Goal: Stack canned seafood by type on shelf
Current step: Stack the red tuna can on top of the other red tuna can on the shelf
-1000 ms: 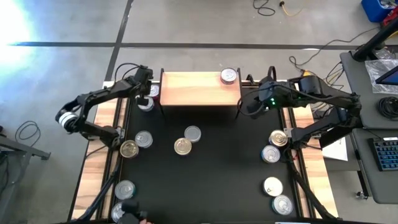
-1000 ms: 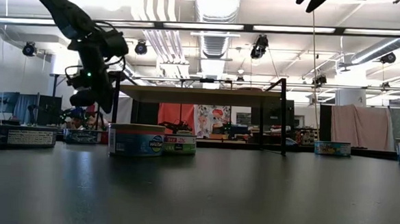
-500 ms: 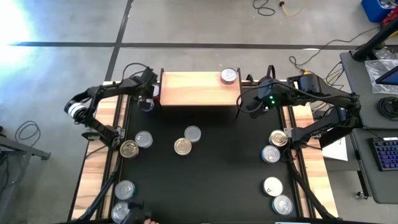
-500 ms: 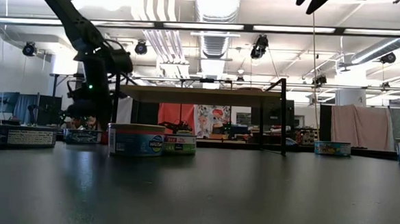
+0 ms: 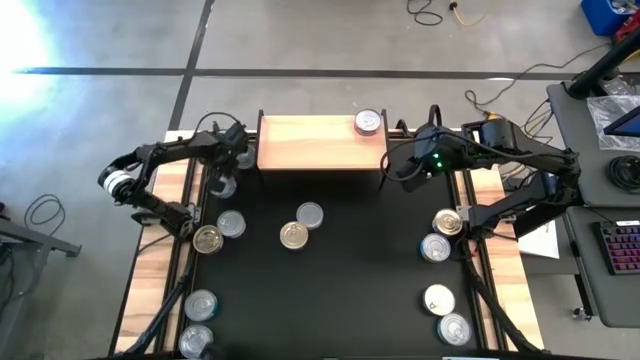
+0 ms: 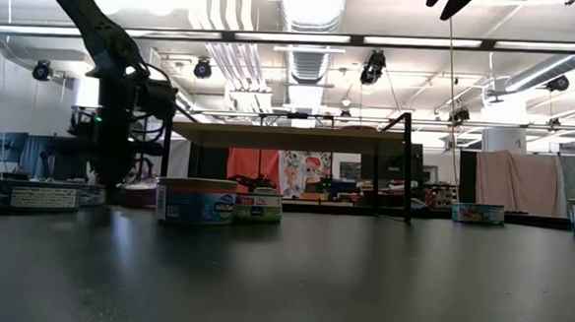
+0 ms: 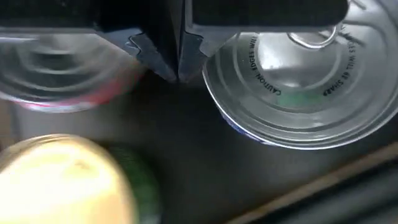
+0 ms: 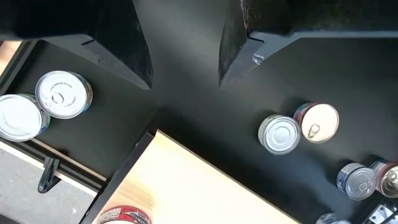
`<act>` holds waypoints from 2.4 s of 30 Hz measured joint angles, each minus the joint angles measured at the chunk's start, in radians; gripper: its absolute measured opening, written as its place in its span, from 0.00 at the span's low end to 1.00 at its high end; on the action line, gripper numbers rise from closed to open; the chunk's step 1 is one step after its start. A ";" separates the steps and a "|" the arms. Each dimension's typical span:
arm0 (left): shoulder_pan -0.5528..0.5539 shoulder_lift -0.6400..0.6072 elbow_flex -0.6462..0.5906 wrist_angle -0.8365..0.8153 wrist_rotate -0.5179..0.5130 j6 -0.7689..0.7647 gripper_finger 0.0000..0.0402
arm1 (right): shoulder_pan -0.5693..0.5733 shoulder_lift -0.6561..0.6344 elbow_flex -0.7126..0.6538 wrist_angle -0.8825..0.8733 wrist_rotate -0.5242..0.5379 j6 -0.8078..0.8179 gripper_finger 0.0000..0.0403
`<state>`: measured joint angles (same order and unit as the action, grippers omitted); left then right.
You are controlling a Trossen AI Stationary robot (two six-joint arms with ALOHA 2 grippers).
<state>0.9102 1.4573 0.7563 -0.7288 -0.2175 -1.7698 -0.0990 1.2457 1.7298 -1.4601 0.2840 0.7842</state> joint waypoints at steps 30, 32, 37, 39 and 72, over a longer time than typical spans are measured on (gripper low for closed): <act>0.026 0.060 -0.008 0.409 0.048 0.182 0.00 | -0.009 0.021 0.000 0.017 -0.004 0.008 0.44; 0.024 0.055 -0.006 0.356 0.048 0.195 0.00 | -0.009 0.022 0.000 0.018 -0.018 0.008 0.44; 0.006 -0.019 -0.011 0.109 0.041 0.240 0.00 | -0.011 0.030 0.000 0.026 -0.031 0.001 0.44; -0.007 -0.071 -0.027 0.036 0.041 0.239 0.00 | -0.011 0.031 0.000 0.027 -0.031 0.001 0.44; -0.256 -0.465 -0.068 -0.177 -0.153 0.162 0.00 | -0.010 0.047 0.000 0.082 -0.083 0.003 0.44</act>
<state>0.6542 0.9921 0.6880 -0.9057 -0.3705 -1.6079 -0.1093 1.2926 1.7298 -1.3781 0.2008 0.7874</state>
